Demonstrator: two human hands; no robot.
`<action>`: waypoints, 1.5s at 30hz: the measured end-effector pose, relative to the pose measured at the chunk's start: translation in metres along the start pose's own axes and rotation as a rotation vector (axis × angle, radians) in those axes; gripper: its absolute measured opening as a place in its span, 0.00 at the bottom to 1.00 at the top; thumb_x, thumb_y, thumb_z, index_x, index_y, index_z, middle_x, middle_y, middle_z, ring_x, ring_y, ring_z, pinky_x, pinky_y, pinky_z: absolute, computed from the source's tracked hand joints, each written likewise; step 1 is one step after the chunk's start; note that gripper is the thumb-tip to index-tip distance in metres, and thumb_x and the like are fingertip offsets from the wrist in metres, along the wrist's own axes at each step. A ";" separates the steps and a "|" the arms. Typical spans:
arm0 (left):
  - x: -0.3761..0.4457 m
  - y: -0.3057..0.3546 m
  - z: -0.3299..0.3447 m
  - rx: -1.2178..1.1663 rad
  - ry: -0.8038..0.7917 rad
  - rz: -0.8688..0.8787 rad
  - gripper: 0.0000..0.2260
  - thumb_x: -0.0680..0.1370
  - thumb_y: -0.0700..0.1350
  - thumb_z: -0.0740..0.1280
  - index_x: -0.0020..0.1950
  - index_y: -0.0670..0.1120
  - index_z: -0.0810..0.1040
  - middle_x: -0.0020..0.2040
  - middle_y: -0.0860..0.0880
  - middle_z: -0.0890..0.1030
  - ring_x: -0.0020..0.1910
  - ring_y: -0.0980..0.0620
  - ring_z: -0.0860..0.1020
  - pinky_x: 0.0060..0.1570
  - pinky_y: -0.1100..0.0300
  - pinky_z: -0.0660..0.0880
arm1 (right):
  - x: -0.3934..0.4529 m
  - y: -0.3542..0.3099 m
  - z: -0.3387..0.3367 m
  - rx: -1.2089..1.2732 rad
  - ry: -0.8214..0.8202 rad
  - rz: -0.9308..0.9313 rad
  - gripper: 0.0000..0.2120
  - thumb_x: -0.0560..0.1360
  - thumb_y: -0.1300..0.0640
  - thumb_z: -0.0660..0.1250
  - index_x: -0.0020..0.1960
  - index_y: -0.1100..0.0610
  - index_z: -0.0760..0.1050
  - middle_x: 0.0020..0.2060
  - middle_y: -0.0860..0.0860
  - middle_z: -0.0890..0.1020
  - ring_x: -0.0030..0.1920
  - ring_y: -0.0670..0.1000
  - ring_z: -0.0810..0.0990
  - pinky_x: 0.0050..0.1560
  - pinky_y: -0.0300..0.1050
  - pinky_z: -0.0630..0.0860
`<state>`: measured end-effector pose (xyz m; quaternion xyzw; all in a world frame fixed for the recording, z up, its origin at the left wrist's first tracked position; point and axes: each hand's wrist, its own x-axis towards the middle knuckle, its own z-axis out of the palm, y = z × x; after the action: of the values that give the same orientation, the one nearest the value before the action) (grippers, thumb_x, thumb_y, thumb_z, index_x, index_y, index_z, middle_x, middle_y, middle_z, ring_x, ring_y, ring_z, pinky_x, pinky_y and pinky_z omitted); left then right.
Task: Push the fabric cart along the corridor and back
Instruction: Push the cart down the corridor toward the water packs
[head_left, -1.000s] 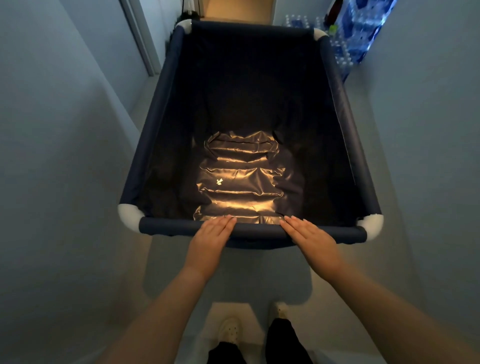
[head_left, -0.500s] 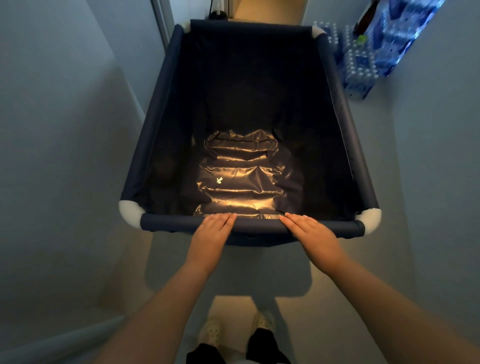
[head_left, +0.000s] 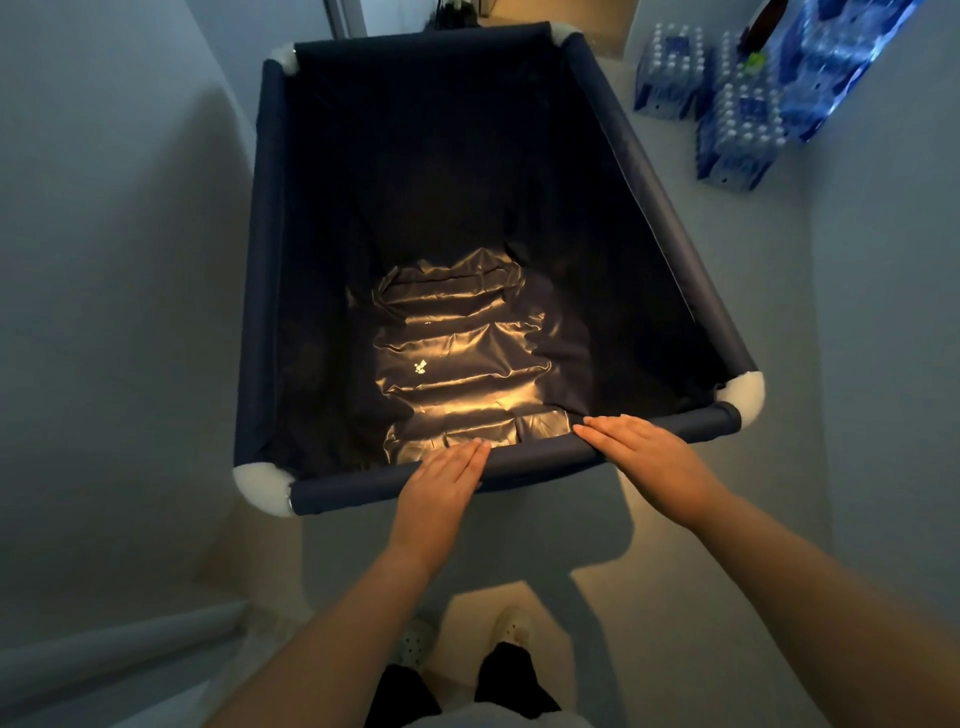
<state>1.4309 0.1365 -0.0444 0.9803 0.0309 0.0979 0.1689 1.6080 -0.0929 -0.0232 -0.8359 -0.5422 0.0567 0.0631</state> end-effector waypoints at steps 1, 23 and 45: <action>0.000 0.003 0.001 -0.009 0.009 0.009 0.26 0.67 0.32 0.75 0.64 0.38 0.74 0.59 0.42 0.80 0.57 0.45 0.78 0.57 0.48 0.75 | -0.001 0.003 0.001 0.010 0.005 0.004 0.37 0.65 0.76 0.68 0.70 0.57 0.66 0.65 0.55 0.74 0.64 0.56 0.73 0.67 0.49 0.61; -0.025 0.058 0.018 0.035 0.038 0.121 0.23 0.70 0.42 0.75 0.63 0.39 0.76 0.58 0.44 0.80 0.55 0.49 0.79 0.56 0.55 0.75 | -0.041 0.026 -0.002 0.110 0.015 -0.013 0.28 0.70 0.71 0.70 0.67 0.55 0.70 0.61 0.54 0.77 0.61 0.57 0.75 0.65 0.54 0.67; -0.071 0.037 0.000 -0.014 -0.096 0.364 0.26 0.68 0.37 0.76 0.65 0.39 0.74 0.62 0.43 0.78 0.59 0.48 0.77 0.60 0.52 0.73 | -0.112 -0.060 0.031 0.188 0.116 0.259 0.26 0.71 0.66 0.68 0.66 0.52 0.69 0.58 0.49 0.76 0.58 0.52 0.73 0.60 0.46 0.69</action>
<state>1.3627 0.0956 -0.0447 0.9720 -0.1559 0.0803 0.1565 1.5034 -0.1691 -0.0404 -0.8911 -0.4176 0.0666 0.1645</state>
